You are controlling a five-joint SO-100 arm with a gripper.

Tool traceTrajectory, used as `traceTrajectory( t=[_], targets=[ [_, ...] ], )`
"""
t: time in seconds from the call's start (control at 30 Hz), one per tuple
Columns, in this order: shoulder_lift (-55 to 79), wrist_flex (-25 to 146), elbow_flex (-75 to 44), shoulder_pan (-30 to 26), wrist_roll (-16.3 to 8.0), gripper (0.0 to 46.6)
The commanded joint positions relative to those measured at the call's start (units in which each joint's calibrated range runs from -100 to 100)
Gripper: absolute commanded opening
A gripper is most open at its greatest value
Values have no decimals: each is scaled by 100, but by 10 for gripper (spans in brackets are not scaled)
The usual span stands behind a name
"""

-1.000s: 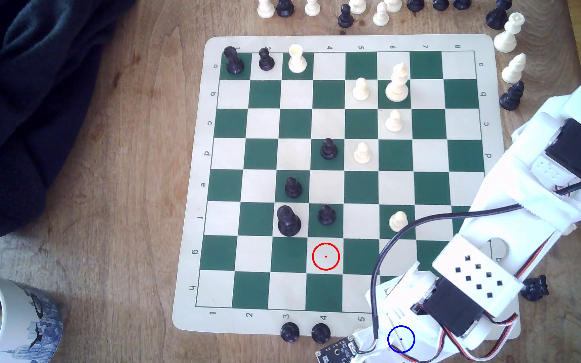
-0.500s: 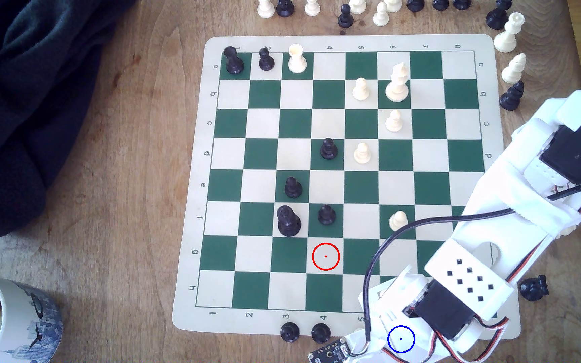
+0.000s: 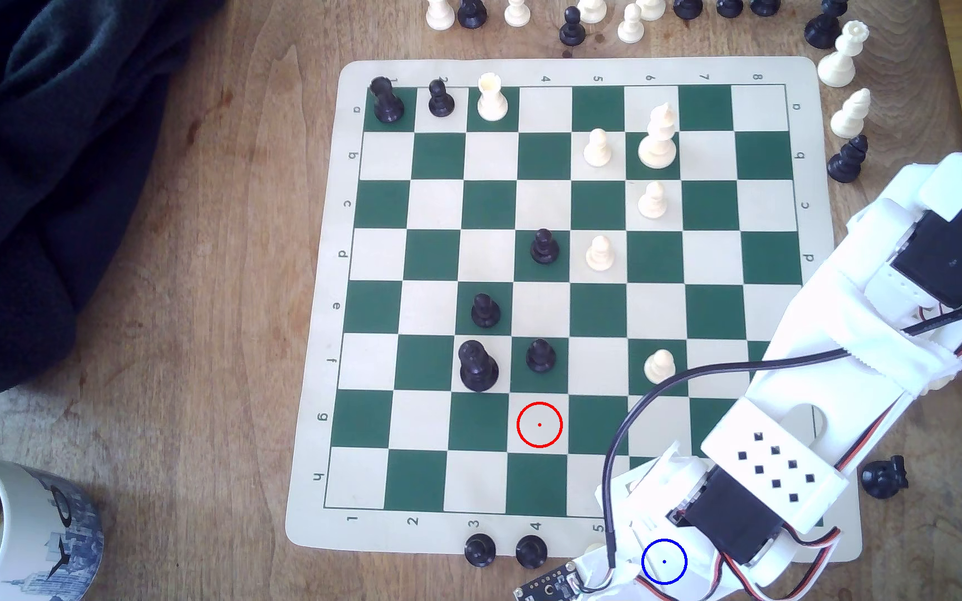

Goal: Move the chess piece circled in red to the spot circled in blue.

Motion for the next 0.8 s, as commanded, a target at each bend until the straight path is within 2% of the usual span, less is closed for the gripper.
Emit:
traceTrajectory(
  t=[0.0, 0.13, 0.17, 0.2, 0.37, 0.5, 0.77],
  targets=[
    [-108, 55, -368, -54, 24, 6],
    [-108, 88, -368, -54, 24, 63],
    [-108, 104, -368, -54, 5, 116],
    [-125, 112, -368, -54, -5, 142],
    [-277, 112, -368, -54, -54, 205],
    [-507, 227, -359, -15, -88, 230],
    [-1220, 448, -69, -46, -117, 234]
  ],
)
